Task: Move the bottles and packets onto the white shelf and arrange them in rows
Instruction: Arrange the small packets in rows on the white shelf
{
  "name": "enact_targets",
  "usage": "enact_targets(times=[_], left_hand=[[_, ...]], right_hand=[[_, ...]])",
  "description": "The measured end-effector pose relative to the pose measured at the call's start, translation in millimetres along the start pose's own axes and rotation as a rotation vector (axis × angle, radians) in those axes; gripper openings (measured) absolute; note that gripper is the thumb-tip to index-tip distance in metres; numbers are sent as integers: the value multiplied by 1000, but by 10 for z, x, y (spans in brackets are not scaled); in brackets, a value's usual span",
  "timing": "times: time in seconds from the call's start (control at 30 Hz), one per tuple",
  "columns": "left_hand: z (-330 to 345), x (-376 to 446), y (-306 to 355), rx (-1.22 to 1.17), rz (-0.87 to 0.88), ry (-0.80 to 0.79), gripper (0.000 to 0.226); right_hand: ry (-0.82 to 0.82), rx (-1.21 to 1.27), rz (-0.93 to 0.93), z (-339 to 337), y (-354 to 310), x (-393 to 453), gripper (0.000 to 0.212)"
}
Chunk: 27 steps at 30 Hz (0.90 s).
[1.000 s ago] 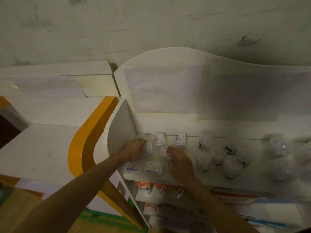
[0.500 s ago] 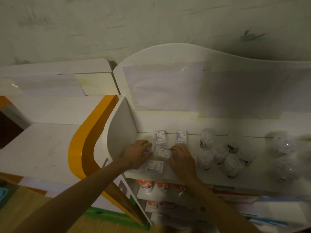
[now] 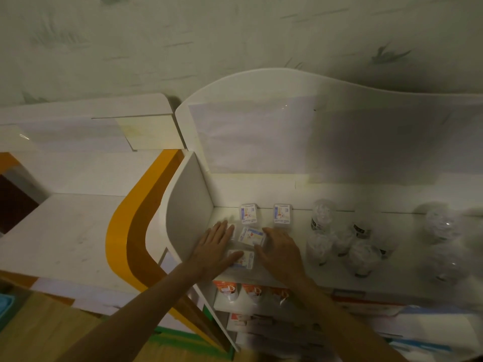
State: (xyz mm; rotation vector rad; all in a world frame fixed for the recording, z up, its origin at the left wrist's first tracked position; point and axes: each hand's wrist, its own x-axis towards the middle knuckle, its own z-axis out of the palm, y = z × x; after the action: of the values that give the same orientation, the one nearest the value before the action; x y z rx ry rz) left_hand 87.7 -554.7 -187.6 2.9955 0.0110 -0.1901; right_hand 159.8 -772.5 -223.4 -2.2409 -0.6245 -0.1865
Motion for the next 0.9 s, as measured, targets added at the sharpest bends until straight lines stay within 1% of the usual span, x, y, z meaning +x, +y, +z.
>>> enact_targets(times=[0.1,0.2,0.27,0.4,0.47,0.57,0.63,0.67,0.73,0.8,0.83,0.9], left_hand=[[21,-5,-7,-14,12,13,85],[2,-6,-19,-20,18,11,86],[-12,-8,-15,-20,21,4,87],[-18,-18,-20,-14,18,5,89],[-10,-9,-21,-17,16,2,92],[1,-4,-26,-29,16,0,95],[9,-5,-28,-27,16,3,95],[14,-4,-27,-23,18,4,93],[9,-2,-24,-13,19,5,90],[-9,10,-26,-7,13,-10,89],[-21,15,-31,-4,12,-20,89],[-26,17,-37,-1,17,-31,90]], right_hand=[[18,97,-20,-39,-46,-19,48],[47,128,-64,-63,-71,-18,35],[64,156,-49,-74,-76,-14,33],[53,194,23,-63,-49,8,39],[23,230,107,-71,-75,38,42],[-84,303,260,-105,-127,112,53],[-160,283,263,-128,-156,181,58],[-172,264,252,-142,-168,219,59],[-125,286,239,-158,-197,289,51],[-58,398,236,-158,-222,331,32],[-40,451,244,-148,-220,342,26],[-22,491,290,-133,-205,324,23]])
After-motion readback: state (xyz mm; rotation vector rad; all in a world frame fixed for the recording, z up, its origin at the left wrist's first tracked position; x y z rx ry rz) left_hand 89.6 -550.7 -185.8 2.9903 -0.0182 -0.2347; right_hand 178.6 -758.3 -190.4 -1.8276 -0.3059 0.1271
